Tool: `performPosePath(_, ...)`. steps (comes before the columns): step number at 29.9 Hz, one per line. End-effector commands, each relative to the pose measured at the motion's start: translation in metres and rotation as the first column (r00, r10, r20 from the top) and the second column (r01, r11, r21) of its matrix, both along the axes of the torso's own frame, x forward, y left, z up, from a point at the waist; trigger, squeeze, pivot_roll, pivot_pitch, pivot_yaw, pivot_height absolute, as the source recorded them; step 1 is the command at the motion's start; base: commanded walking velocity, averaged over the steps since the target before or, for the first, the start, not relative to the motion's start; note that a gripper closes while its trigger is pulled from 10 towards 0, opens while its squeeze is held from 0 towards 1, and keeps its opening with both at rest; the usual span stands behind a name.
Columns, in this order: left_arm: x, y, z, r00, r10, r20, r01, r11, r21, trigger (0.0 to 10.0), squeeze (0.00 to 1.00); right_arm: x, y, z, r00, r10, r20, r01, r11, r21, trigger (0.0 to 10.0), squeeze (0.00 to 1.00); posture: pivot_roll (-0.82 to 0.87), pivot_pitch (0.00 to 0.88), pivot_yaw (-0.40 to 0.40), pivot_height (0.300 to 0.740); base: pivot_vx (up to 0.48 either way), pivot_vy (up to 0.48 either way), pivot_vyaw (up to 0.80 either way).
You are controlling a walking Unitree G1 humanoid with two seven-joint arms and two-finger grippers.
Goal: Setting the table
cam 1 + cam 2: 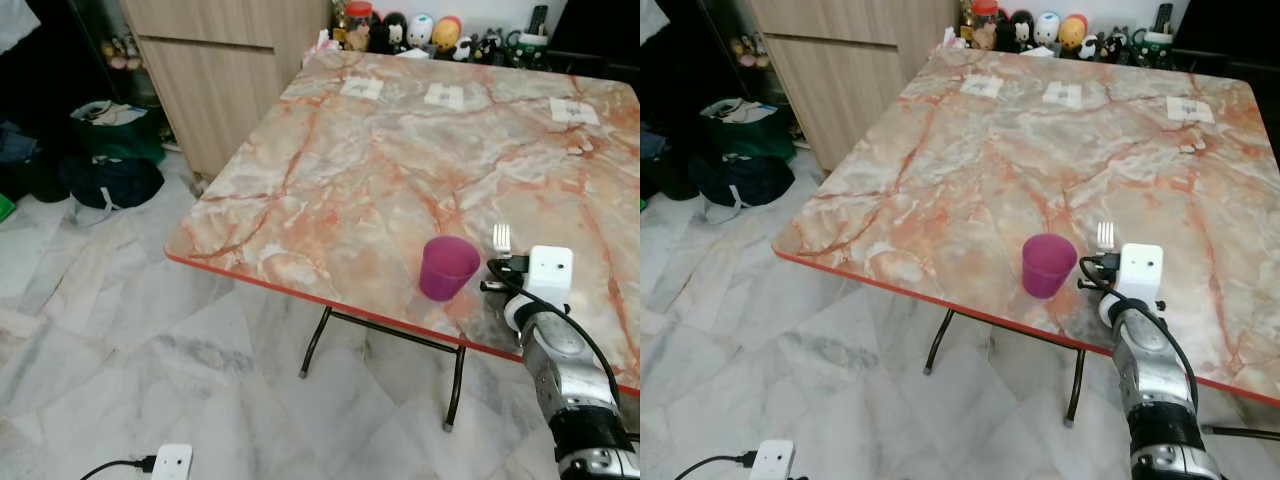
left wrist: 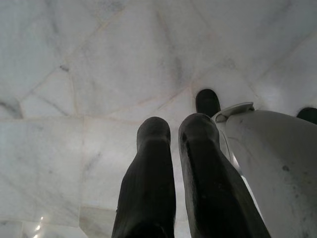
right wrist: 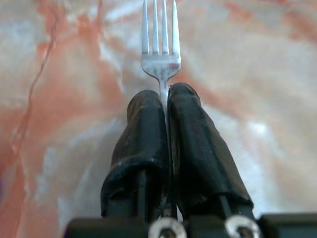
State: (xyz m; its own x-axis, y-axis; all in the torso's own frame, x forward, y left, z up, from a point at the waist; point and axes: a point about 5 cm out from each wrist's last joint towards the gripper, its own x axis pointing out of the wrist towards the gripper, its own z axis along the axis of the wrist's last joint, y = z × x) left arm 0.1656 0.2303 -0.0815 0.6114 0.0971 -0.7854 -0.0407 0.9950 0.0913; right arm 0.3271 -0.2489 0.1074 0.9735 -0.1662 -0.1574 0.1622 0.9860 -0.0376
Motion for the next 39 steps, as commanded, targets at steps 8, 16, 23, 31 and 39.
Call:
performPosePath(8,-0.008,-0.001,-0.004,1.000,0.005,-0.030,-0.005,1.000,-0.003,10.0,0.00,-0.003,0.006,0.034,0.981,-0.029,0.190,0.027,1.000,0.008,10.0,0.00,-0.08,0.094,0.027,0.740,0.000,0.000,0.00)
performPosePath(16,-0.010,-0.005,-0.006,0.999,-0.019,-0.039,0.019,1.000,0.009,10.0,0.00,-0.002,0.016,0.058,0.956,0.002,0.292,0.009,0.999,-0.037,10.0,0.00,-0.09,0.054,0.018,0.740,0.000,-0.276,0.00)
performPosePath(23,-0.007,-0.011,-0.006,0.999,-0.026,-0.035,0.026,1.000,0.006,10.0,0.00,-0.004,0.020,0.057,0.958,-0.008,0.286,0.014,1.000,-0.019,10.0,0.00,-0.09,0.041,0.017,0.740,0.000,-0.469,-0.23)
performPosePath(31,-0.007,-0.009,-0.006,0.999,-0.028,-0.034,0.029,1.000,0.008,10.0,0.00,-0.005,0.023,0.058,0.952,-0.010,0.305,0.018,1.000,-0.024,10.0,0.00,-0.09,0.032,0.020,0.740,0.000,-0.469,-0.45)
performPosePath(39,-0.007,-0.006,-0.005,0.999,-0.032,-0.030,0.032,0.999,0.012,10.0,0.00,-0.005,0.025,0.061,0.946,-0.014,0.323,0.019,1.000,-0.015,10.0,0.00,-0.09,0.028,0.025,0.740,0.000,-0.469,0.00)
